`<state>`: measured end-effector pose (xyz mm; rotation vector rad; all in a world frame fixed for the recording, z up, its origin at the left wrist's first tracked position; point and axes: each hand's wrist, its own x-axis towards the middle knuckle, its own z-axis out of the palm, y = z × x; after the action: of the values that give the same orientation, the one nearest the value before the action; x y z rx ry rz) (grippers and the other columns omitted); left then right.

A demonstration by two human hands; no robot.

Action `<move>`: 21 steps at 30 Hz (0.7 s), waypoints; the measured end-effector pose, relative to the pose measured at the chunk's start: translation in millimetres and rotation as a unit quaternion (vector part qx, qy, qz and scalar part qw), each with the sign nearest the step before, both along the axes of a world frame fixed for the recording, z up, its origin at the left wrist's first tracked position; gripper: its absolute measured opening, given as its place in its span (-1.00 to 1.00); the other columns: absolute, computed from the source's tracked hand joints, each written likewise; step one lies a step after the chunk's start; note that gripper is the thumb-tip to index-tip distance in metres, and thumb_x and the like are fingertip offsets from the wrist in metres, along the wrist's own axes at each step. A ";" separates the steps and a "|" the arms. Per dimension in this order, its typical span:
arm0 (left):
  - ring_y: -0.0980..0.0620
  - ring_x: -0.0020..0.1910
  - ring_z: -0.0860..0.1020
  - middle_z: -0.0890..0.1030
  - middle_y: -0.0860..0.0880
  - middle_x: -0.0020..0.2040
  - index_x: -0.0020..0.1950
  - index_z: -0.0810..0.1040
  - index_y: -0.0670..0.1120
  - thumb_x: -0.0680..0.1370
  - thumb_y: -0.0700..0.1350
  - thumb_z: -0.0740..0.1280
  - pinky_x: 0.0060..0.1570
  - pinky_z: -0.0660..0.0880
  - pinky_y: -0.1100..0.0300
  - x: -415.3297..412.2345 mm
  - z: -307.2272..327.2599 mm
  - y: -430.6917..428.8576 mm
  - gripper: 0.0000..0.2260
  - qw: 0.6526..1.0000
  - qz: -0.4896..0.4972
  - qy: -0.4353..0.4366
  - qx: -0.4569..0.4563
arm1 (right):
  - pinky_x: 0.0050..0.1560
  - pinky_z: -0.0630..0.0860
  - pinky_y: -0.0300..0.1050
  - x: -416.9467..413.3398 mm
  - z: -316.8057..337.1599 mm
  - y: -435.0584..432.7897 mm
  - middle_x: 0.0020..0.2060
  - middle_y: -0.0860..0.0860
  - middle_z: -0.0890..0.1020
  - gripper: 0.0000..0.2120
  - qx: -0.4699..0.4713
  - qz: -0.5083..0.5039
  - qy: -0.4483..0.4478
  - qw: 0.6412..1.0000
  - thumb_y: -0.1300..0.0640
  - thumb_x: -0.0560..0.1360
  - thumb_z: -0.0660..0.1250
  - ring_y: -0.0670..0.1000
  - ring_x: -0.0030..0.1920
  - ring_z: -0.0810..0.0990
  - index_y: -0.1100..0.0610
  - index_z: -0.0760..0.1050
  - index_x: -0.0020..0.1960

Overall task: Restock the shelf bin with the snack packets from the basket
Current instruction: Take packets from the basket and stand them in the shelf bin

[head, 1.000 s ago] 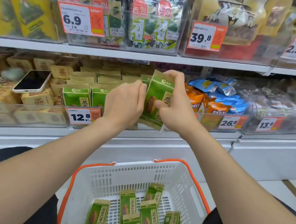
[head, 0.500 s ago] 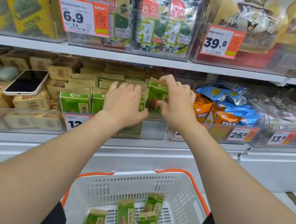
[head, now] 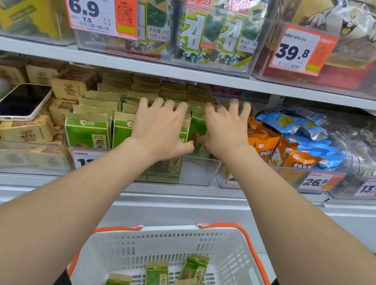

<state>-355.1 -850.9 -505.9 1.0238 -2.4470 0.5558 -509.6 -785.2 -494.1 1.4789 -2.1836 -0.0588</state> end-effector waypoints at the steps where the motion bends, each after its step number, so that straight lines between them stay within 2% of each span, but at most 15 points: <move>1: -0.19 0.20 0.58 0.65 -0.10 0.19 0.34 0.53 -0.02 0.39 0.48 0.22 0.16 0.42 -0.14 -0.5 0.3 -0.5 -0.27 1.000 0.000 0.001 0.000 | 0.47 0.10 0.37 -1.3 1.0 -3.5 0.34 0.17 0.57 -0.21 -0.014 -0.008 0.015 1.000 -0.11 0.41 0.56 0.35 0.50 0.28 0.08 0.30 0.52; 3: -0.18 0.18 0.57 0.66 -0.10 0.17 0.25 0.59 -0.02 0.39 0.47 0.22 0.16 0.41 -0.13 -1.5 0.6 -0.7 -0.31 1.000 0.003 0.005 -0.002 | 0.46 0.14 0.36 -2.7 0.5 -10.2 0.33 0.19 0.56 -0.23 -0.028 -0.015 0.034 0.999 -0.02 0.38 0.58 0.34 0.47 0.31 0.07 0.33 0.49; 7: -0.17 0.13 0.58 0.66 -0.10 0.12 0.17 0.60 -0.04 0.38 0.46 0.22 0.12 0.40 -0.11 -3.6 -1.7 0.5 -0.34 1.000 0.010 0.011 -0.009 | 0.44 0.21 0.35 0.4 -3.0 -18.0 0.36 0.22 0.47 -0.26 -0.014 -0.032 0.042 0.999 0.02 0.34 0.57 0.32 0.42 0.34 0.06 0.37 0.45; 15: -0.16 0.18 0.55 0.62 -0.07 0.17 0.25 0.56 -0.04 0.41 0.47 0.27 0.31 0.35 -0.18 2.3 -3.3 8.6 -0.32 0.999 -0.008 0.036 -0.030 | 0.17 0.42 0.21 4.4 -10.3 -8.5 0.28 0.24 0.50 -0.16 -0.114 -0.071 0.002 0.991 0.05 0.21 0.63 0.29 0.24 0.48 0.16 0.36 0.40; 18: -0.15 0.20 0.49 0.57 -0.05 0.21 0.31 0.52 -0.02 0.44 0.43 0.32 0.28 0.35 -0.15 7.4 -3.8 16.5 -0.35 0.997 -0.051 0.056 -0.035 | 0.02 0.43 0.15 9.5 -11.5 7.9 0.13 0.21 0.51 -0.37 -0.154 -0.049 0.002 0.987 0.15 0.24 0.58 0.26 0.11 0.50 0.16 0.41 0.24; 21: -0.18 0.17 0.44 0.52 -0.09 0.19 0.27 0.53 -0.05 0.50 0.27 0.41 0.16 0.39 -0.09 14.4 -1.8 29.4 -0.49 0.987 -0.112 0.102 -0.054 | -0.02 0.42 0.09 21.7 -5.4 28.6 0.05 0.15 0.52 -0.57 -0.155 -0.003 -0.007 0.988 0.17 0.33 0.51 0.22 0.07 0.49 0.14 0.42 0.12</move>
<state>-340.8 -821.5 -507.7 0.7117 -2.2846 0.4780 -487.9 -756.6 -499.4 1.2995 -2.0943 0.2764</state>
